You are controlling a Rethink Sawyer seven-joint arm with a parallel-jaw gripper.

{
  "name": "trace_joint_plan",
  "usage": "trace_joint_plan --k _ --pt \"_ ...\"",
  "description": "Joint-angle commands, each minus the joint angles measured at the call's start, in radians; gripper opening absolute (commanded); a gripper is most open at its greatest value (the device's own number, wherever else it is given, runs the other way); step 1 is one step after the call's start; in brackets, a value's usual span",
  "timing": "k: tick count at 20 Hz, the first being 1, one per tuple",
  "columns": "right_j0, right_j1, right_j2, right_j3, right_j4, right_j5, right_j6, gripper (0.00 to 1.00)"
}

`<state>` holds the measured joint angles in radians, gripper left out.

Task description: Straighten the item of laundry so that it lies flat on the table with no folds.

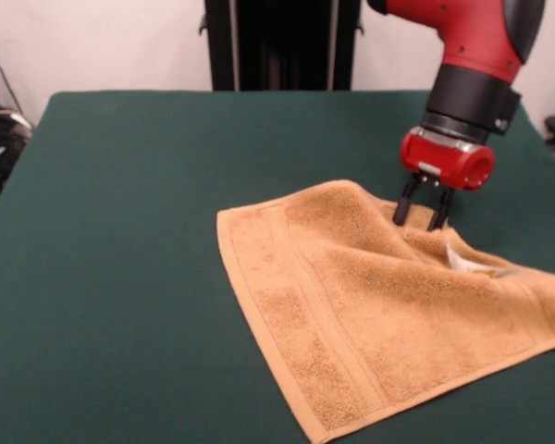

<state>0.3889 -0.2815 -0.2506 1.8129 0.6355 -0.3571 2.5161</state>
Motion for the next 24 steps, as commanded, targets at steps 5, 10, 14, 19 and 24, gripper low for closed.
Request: trace_joint_plan --k 5,10,14,19,24 --pt "0.032 0.198 0.170 0.119 0.063 0.159 0.189 1.00" --pt "0.119 0.216 0.106 0.092 0.234 0.201 0.216 1.00" --pt "0.366 0.341 -0.149 -0.002 0.590 0.457 0.217 1.00" --pt "0.307 0.316 -0.306 -0.168 0.358 0.798 0.327 1.00" --pt "0.177 -0.036 -0.261 -0.158 0.133 1.191 0.246 1.00"
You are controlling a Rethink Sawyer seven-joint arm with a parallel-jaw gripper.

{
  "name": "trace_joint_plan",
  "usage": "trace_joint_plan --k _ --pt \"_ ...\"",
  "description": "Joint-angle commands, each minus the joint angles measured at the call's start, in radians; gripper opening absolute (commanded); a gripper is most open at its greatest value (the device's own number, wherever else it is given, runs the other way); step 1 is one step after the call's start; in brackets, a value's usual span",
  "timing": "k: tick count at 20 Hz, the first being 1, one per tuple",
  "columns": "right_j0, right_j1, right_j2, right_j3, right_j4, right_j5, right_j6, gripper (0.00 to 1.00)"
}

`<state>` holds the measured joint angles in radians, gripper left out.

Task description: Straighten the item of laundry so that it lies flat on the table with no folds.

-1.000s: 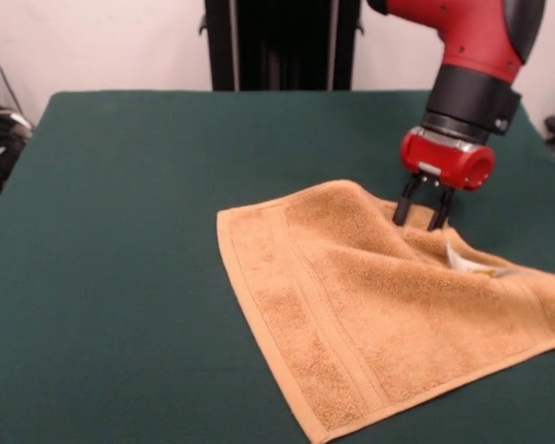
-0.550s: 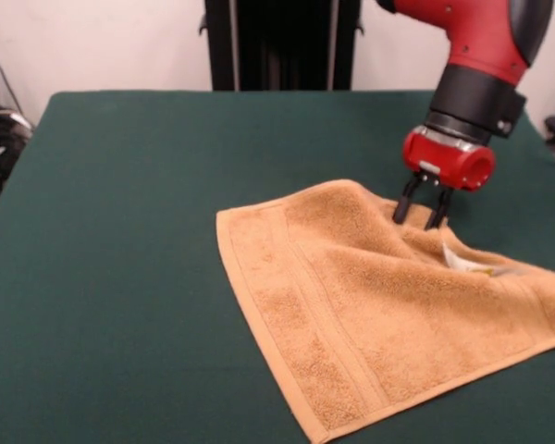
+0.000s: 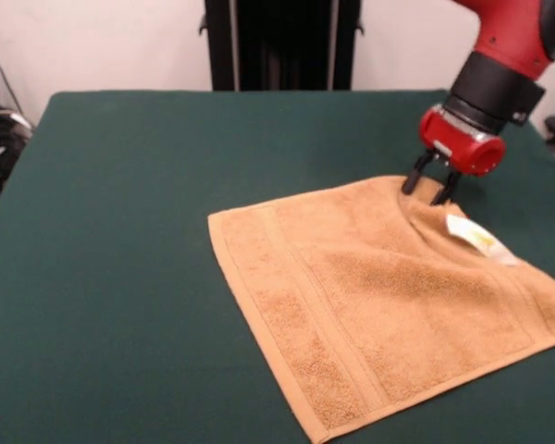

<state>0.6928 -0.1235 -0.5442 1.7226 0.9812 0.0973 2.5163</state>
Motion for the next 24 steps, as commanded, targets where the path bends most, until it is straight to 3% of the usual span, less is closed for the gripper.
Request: trace_joint_plan --k 1,8,10,12,14,18,24 --pt "-0.154 -0.246 0.044 -0.058 -0.243 0.791 0.204 1.00" --pt "-0.390 -0.435 0.251 0.063 -0.345 0.792 -0.269 1.00" --pt "-0.455 -0.483 0.297 0.081 -0.405 0.745 -0.428 1.00" --pt "-0.497 -0.533 0.325 0.054 -0.484 0.766 -0.500 1.00" --pt "-0.520 -0.589 0.328 0.016 -0.564 0.744 -0.505 1.00" --pt "-0.514 -0.640 0.299 -0.073 -0.672 0.665 -0.396 1.00" --pt "-0.477 -0.592 0.267 -0.173 -0.786 0.517 -0.222 1.00"
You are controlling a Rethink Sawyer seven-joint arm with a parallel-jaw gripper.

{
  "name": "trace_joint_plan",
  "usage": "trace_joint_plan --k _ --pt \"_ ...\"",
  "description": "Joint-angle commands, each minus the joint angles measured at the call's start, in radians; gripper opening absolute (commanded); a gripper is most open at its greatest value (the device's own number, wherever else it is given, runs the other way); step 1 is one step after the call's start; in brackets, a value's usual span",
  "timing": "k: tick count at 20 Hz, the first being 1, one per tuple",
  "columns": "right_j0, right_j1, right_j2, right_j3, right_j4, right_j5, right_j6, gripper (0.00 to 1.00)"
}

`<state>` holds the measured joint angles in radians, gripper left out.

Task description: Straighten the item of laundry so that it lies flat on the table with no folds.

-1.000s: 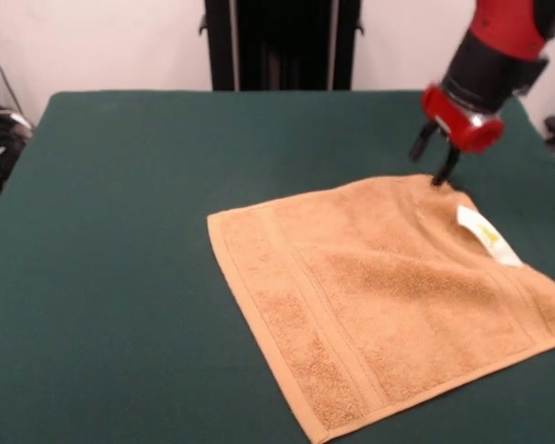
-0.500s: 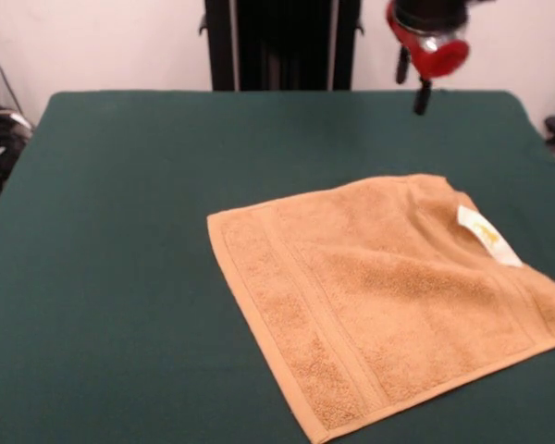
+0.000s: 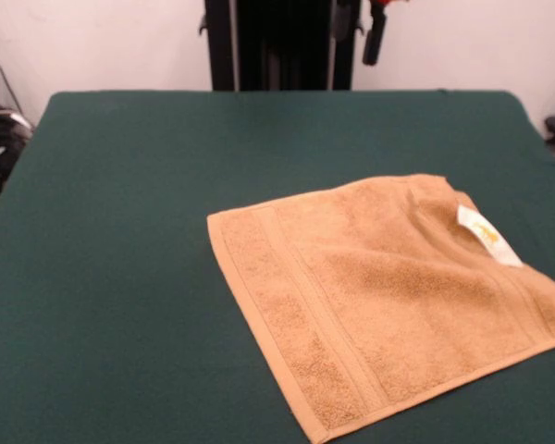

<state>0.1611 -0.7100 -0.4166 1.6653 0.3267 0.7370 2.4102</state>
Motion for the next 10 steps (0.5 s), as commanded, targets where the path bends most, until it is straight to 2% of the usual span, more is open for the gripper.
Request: trace_joint_plan --k 1,2,7,10 --pt "0.056 0.012 0.135 -0.140 -0.151 -0.130 -0.102 1.00" --pt "0.035 0.022 0.166 -0.144 -0.145 -0.141 -0.104 1.00" --pt "0.023 0.106 0.177 -0.237 -0.195 -0.169 -0.066 1.00" --pt "0.019 0.161 0.166 -0.329 -0.210 -0.115 -0.047 1.00"
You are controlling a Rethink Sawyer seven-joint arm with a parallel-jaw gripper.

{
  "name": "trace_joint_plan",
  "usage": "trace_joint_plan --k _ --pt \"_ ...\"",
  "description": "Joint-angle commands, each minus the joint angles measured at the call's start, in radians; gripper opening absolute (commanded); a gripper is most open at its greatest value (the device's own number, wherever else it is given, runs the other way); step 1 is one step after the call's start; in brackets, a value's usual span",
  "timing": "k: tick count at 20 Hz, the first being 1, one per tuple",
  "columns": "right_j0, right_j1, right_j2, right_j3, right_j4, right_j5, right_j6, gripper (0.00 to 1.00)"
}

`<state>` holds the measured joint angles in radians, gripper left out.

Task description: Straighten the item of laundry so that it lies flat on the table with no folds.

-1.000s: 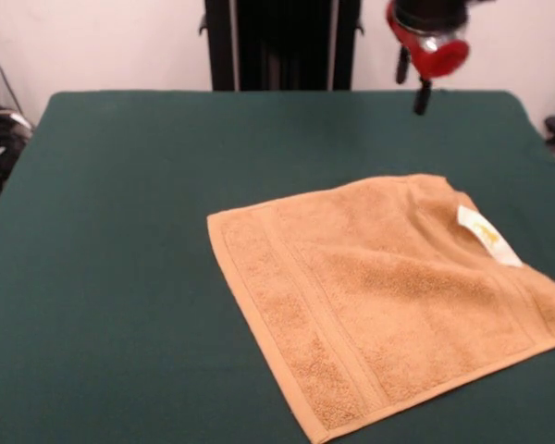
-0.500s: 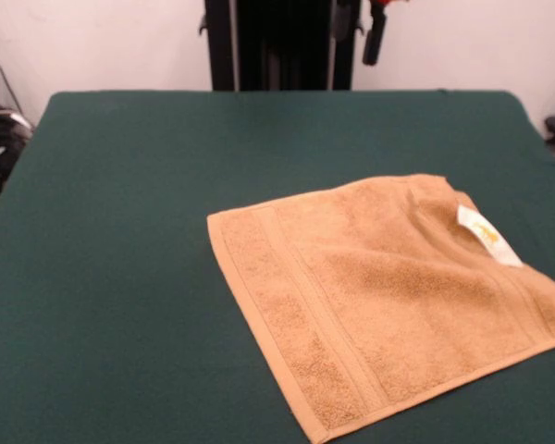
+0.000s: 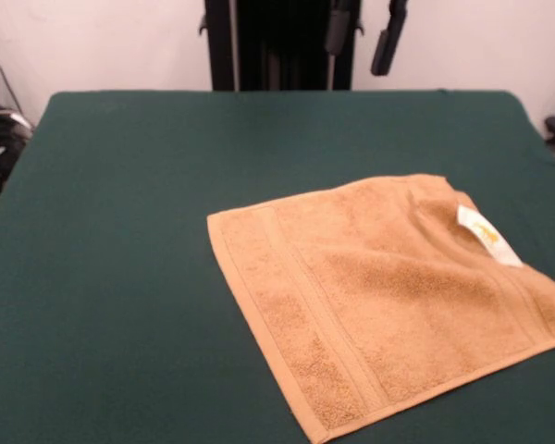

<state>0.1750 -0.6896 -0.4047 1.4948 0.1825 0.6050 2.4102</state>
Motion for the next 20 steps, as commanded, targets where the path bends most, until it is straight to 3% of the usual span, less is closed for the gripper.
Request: trace_joint_plan --k 1,7,13,20 --pt "0.000 0.157 0.153 -0.190 -0.064 0.048 -0.037 1.00" --pt "-0.051 0.247 0.186 -0.362 -0.039 0.221 -0.033 1.00" --pt "-0.083 0.348 0.222 -0.505 -0.034 0.293 -0.037 1.00" --pt "-0.084 0.487 0.170 -0.668 -0.039 0.379 0.043 1.00"
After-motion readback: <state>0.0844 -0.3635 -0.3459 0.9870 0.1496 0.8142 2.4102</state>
